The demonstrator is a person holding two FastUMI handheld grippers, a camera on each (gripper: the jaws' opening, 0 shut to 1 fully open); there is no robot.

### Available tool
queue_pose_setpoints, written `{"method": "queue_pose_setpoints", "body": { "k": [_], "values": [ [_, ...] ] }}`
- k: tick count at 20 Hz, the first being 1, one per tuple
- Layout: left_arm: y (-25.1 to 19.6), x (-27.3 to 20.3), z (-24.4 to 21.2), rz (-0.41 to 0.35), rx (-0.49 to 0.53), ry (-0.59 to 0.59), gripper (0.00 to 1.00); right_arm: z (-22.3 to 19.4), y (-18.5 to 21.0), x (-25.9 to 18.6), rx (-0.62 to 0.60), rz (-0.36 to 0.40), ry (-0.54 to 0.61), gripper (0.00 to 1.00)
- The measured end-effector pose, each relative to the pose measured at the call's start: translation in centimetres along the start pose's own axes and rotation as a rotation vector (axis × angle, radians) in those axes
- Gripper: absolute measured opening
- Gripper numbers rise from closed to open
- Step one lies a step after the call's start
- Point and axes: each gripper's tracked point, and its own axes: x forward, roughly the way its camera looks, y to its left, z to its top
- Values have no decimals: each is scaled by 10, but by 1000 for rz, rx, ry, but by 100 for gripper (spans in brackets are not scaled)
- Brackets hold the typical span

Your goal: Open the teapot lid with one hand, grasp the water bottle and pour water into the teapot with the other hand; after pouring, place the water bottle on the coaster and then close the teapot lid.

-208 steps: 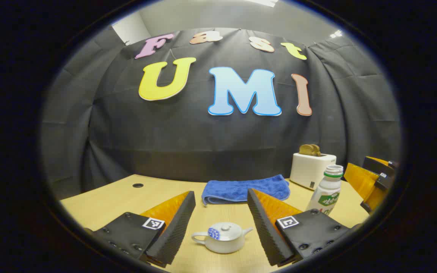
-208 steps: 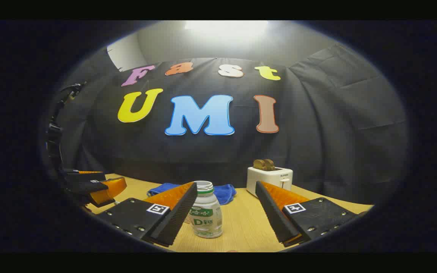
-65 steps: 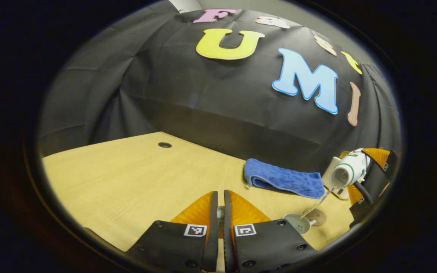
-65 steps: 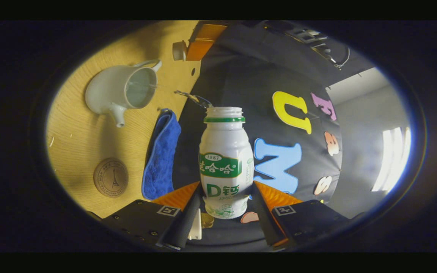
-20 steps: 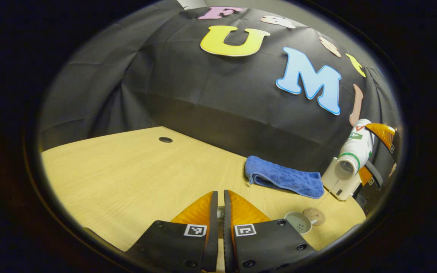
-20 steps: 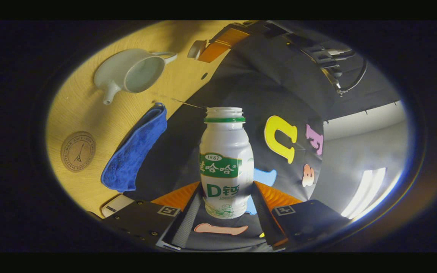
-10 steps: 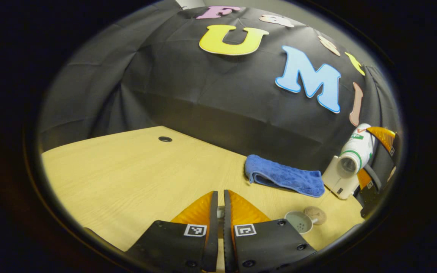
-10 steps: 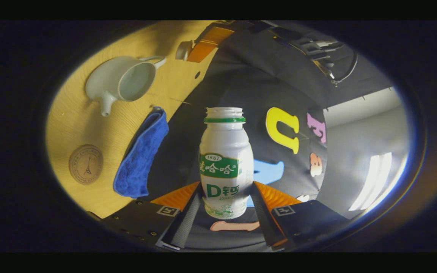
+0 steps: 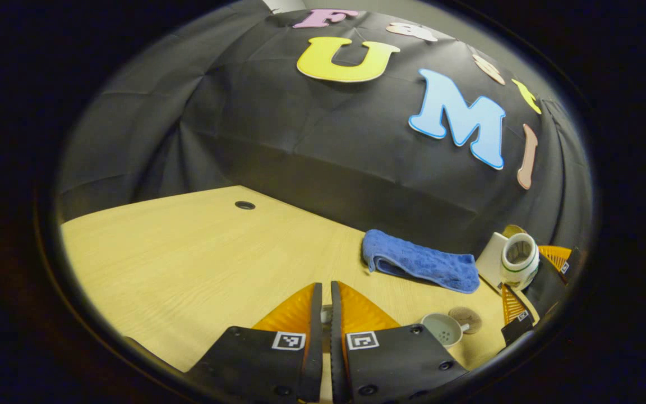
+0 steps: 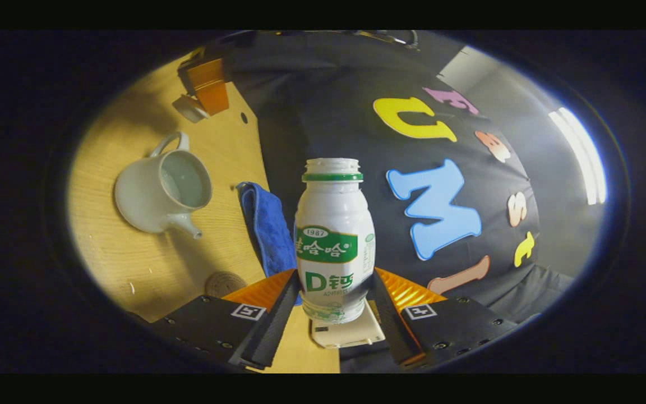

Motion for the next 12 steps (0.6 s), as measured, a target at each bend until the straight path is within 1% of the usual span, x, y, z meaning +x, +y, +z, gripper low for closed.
{"method": "queue_pose_setpoints", "body": {
  "k": [2, 3, 4, 7, 8, 12],
  "values": [
    [1, 0, -2, -3, -6, -1, 17, -2, -3, -4, 90, -1, 16, 75],
    [0, 1, -3, -3, -3, -1, 13, -2, -1, -8, 135, 1, 19, 75],
    [0, 1, -3, -2, 1, 0, 13, -3, -1, -11, 180, 2, 25, 75],
    [0, 2, -5, -1, 10, 8, 13, -5, 0, -19, 335, 6, 50, 75],
    [0, 2, -5, -1, 12, 11, 17, -8, 3, -20, 398, 10, 64, 75],
    [-1, 3, -7, -2, 20, 15, 17, -17, 14, -20, 640, 33, 119, 75]
  ]
}}
